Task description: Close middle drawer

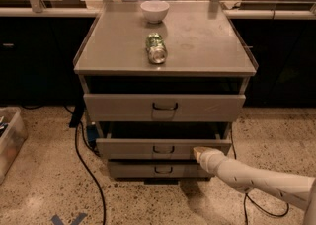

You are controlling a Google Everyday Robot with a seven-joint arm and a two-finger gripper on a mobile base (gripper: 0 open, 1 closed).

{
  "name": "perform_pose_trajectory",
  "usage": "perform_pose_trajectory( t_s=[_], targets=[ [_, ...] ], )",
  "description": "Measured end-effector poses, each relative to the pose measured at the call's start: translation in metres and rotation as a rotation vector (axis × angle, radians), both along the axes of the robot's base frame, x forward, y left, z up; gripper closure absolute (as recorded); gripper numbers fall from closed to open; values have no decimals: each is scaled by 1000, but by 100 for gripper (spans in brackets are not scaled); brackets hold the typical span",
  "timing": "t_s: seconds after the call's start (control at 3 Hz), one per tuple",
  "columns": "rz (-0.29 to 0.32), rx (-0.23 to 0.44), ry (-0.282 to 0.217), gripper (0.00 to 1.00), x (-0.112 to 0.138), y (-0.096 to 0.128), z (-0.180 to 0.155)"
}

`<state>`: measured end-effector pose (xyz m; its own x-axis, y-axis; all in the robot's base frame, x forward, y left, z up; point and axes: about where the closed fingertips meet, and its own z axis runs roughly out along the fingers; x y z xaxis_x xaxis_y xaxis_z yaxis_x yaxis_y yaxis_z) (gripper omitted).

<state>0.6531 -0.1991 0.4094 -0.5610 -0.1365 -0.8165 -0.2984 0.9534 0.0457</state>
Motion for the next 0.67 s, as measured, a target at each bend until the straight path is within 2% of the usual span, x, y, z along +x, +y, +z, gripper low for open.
perform_pose_trajectory(
  t_s=[0.33, 0.67],
  targets=[
    [30, 45, 46, 100, 6, 1, -5],
    [31, 43, 45, 100, 8, 2, -4]
  ],
)
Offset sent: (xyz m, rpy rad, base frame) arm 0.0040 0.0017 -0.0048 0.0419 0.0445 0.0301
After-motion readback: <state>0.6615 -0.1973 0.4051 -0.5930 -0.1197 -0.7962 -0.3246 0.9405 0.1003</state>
